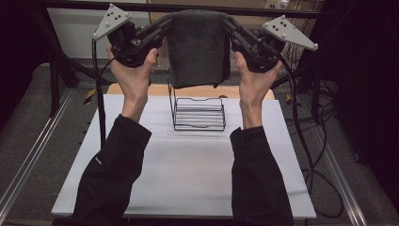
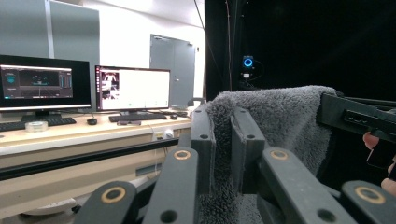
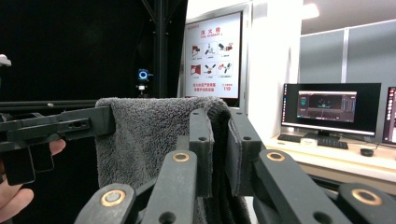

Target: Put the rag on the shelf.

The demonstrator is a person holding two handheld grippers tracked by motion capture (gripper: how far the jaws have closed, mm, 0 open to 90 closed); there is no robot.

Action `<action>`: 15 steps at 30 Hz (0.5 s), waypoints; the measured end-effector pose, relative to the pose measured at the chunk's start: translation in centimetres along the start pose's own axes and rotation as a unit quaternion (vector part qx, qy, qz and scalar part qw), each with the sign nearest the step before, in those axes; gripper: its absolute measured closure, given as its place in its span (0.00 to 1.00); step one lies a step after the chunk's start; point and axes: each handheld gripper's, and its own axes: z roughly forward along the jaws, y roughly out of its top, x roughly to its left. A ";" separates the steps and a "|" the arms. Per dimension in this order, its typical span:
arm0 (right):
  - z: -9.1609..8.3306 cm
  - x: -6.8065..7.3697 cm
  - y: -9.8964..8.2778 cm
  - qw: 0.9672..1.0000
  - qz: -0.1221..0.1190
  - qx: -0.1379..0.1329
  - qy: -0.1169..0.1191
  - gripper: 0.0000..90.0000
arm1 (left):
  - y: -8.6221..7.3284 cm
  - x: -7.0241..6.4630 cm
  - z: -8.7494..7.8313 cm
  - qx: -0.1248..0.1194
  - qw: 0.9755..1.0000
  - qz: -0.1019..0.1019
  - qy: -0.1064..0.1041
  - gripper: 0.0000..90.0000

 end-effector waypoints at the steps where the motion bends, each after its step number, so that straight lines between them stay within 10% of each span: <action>1: 0.2 -0.1 0.1 1.000 0.000 0.001 0.000 0.92 | 0.1 0.1 0.1 0.000 1.000 0.001 0.001 0.90; 15: 2.6 -1.7 0.4 1.000 0.003 -0.002 -0.003 0.92 | 0.4 1.8 2.2 -0.003 1.000 -0.017 0.010 0.90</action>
